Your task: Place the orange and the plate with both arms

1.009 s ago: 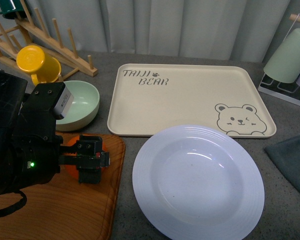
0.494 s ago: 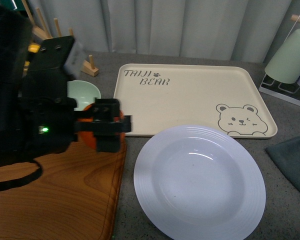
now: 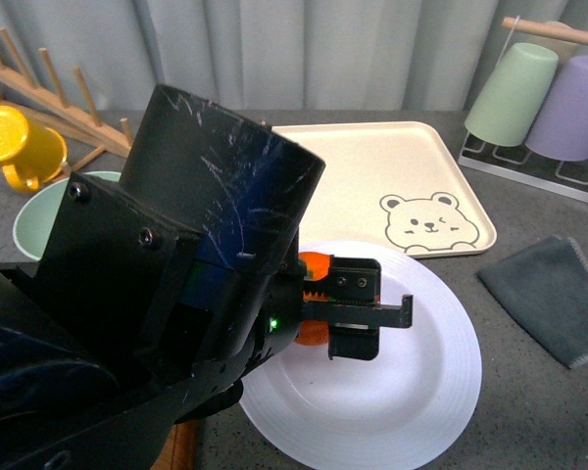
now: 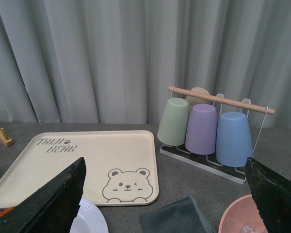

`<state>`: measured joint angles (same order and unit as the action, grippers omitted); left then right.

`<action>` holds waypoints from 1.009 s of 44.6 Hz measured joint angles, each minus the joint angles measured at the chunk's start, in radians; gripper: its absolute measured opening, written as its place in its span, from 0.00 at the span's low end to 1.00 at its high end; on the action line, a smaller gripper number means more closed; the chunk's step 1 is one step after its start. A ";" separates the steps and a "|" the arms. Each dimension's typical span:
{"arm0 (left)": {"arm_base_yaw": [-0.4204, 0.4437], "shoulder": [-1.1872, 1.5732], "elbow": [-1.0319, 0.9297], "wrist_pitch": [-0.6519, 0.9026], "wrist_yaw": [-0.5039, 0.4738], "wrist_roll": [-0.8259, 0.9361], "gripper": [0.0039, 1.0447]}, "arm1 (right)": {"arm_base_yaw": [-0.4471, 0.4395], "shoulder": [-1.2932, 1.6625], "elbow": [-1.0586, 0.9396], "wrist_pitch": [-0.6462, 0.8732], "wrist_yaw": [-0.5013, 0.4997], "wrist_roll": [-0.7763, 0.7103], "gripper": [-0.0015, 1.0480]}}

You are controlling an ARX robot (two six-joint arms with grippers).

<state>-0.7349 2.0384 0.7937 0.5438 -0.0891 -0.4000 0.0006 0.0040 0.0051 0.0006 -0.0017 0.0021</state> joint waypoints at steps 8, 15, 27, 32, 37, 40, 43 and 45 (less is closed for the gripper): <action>-0.009 0.063 0.011 -0.007 -0.013 -0.020 0.65 | 0.000 0.000 0.000 0.000 0.000 0.000 0.91; -0.008 0.067 0.014 -0.011 -0.016 -0.030 0.81 | 0.000 0.000 0.000 0.000 0.000 0.000 0.91; 0.015 0.038 0.010 -0.016 -0.016 -0.044 0.94 | 0.000 0.000 0.000 0.000 0.000 0.000 0.91; 0.031 -0.006 0.000 -0.016 -0.024 -0.048 0.94 | 0.000 0.000 0.000 0.000 0.000 0.000 0.91; 0.048 -0.068 -0.024 -0.012 -0.043 -0.045 0.94 | 0.000 0.000 0.000 0.000 0.000 0.000 0.91; 0.060 -0.112 -0.045 -0.010 -0.053 -0.033 0.94 | 0.000 0.000 0.000 0.000 0.000 0.000 0.91; 0.076 -0.157 -0.072 -0.003 -0.055 -0.010 0.94 | 0.000 0.000 0.000 0.000 0.000 0.000 0.91; 0.088 -0.185 -0.092 -0.003 -0.060 0.001 0.94 | 0.000 0.000 0.000 0.000 0.000 0.000 0.91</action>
<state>-0.6472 1.8534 0.7013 0.5404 -0.1490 -0.3992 0.0006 0.0040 0.0051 0.0006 -0.0017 0.0021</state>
